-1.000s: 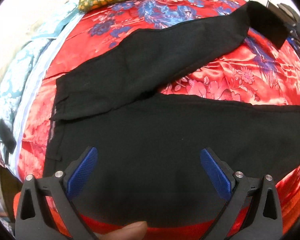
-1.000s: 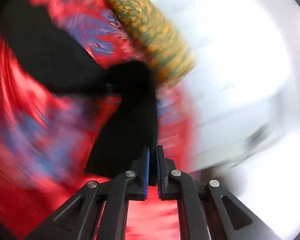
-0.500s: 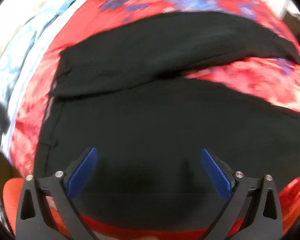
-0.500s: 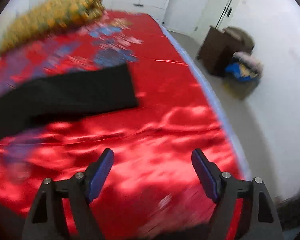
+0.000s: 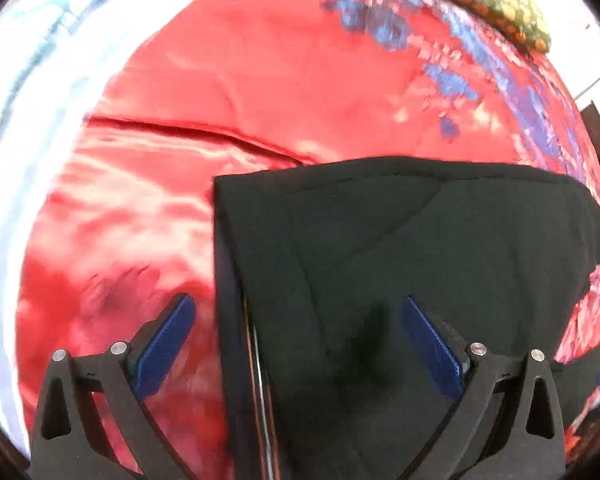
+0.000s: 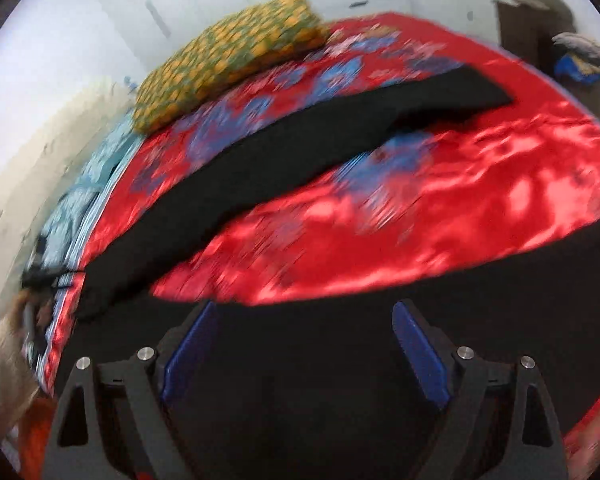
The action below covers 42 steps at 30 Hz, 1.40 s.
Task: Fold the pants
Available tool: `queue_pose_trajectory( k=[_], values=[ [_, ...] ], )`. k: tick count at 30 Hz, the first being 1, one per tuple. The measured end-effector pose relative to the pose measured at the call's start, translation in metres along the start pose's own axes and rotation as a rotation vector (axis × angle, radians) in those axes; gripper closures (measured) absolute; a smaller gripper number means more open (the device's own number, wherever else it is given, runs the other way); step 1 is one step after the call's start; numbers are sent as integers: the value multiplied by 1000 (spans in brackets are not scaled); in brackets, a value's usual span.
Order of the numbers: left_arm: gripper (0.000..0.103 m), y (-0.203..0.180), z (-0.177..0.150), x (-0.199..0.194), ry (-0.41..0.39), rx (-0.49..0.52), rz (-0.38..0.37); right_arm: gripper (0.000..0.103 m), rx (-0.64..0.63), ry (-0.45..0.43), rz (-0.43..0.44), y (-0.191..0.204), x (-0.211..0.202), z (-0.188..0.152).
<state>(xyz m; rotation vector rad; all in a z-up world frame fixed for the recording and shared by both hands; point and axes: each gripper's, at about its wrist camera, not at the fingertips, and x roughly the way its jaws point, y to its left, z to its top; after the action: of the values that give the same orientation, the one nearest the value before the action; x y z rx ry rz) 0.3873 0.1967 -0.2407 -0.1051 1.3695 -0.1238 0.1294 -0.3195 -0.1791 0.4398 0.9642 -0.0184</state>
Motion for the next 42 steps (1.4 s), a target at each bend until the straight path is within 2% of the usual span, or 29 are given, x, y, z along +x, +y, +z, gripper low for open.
queue_pose_trajectory(
  k=[1, 2, 4, 6, 8, 9, 10, 11, 12, 15, 17, 18, 21, 26, 28, 29, 30, 32, 33, 36, 39, 40, 42],
  values=[
    [1, 3, 3, 13, 37, 9, -1, 15, -15, 20, -4, 6, 8, -5],
    [0, 3, 1, 19, 39, 29, 0, 15, -31, 40, -4, 13, 11, -11],
    [0, -5, -6, 15, -17, 87, 22, 14, -103, 70, -9, 32, 19, -21],
    [0, -8, -11, 16, -23, 107, 32, 15, -177, 56, -39, 46, 14, -26],
    [2, -3, -14, 14, -4, 65, 22, 14, -216, 36, -52, 51, 12, -25],
    [22, -3, -15, 10, 0, 46, 30, 14, -230, 27, -55, 51, 8, -23],
    [38, -5, -17, 4, -14, 35, 12, 15, -244, 21, -59, 54, 6, -25],
    [65, -7, -17, -2, -22, 15, -22, 15, -249, 21, -61, 52, 0, -22],
    [74, -10, -17, -5, -29, -4, -4, 14, -256, 20, -66, 52, -3, -21],
    [83, -23, -17, -9, -60, 18, 94, 14, -271, 18, -82, 54, -10, -24],
    [84, -37, -9, -8, -96, 83, 202, 15, -277, 16, -105, 54, -16, -28],
    [85, -34, -4, -9, -110, 89, 244, 15, -277, 12, -111, 53, -20, -28],
    [85, -9, 13, -10, -143, 27, 369, 14, -287, -11, -140, 50, -33, -29],
    [83, 46, 22, -12, -146, 9, 587, 14, -275, -20, -172, 44, -39, -33],
    [70, 57, 23, -15, -130, 22, 568, 14, -239, -10, -169, 40, -35, -32],
    [54, 59, 21, -20, -128, 15, 561, 14, -208, -3, -164, 34, -32, -31],
    [33, 61, 17, -27, -132, 3, 551, 15, -186, -1, -161, 30, -32, -29],
    [10, 62, 3, -50, -183, -10, 509, 15, -114, -3, -176, 11, -31, -24],
    [7, 59, -9, -61, -210, -6, 485, 14, -78, -12, -202, -2, -32, -22],
    [7, 35, -54, -86, -253, 15, 371, 10, 49, -13, -325, -60, -37, -17],
    [6, -19, -119, -96, -272, 43, 180, 10, 128, -9, -454, -115, -47, -15],
    [6, -41, -142, -92, -269, 67, 125, 10, 129, -10, -459, -123, -49, -14],
    [6, -78, -175, -75, -235, 136, 91, 10, 91, 17, -413, -131, -42, -9]
  ],
)
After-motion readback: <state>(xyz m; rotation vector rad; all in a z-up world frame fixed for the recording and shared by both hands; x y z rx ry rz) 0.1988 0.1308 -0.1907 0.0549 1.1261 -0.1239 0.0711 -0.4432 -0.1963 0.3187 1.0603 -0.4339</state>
